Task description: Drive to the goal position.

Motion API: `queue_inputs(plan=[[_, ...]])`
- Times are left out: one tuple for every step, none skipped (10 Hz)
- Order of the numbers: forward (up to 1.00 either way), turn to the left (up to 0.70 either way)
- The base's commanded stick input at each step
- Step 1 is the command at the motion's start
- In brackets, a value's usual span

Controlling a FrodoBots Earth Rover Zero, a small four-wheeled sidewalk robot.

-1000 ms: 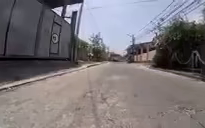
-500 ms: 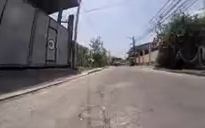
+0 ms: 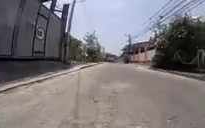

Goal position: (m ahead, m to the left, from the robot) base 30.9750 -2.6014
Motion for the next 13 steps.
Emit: queue_inputs(plan=[[1.0, 0.0], [1.0, -0.02], [1.0, -0.09], [1.0, -0.4], [1.0, -0.38], [1.0, -0.13], [1.0, 0.0], [1.0, 0.0], [1.0, 0.0], [1.0, 0.0], [1.0, 0.0], [1.0, 0.0], [1.0, 0.0]])
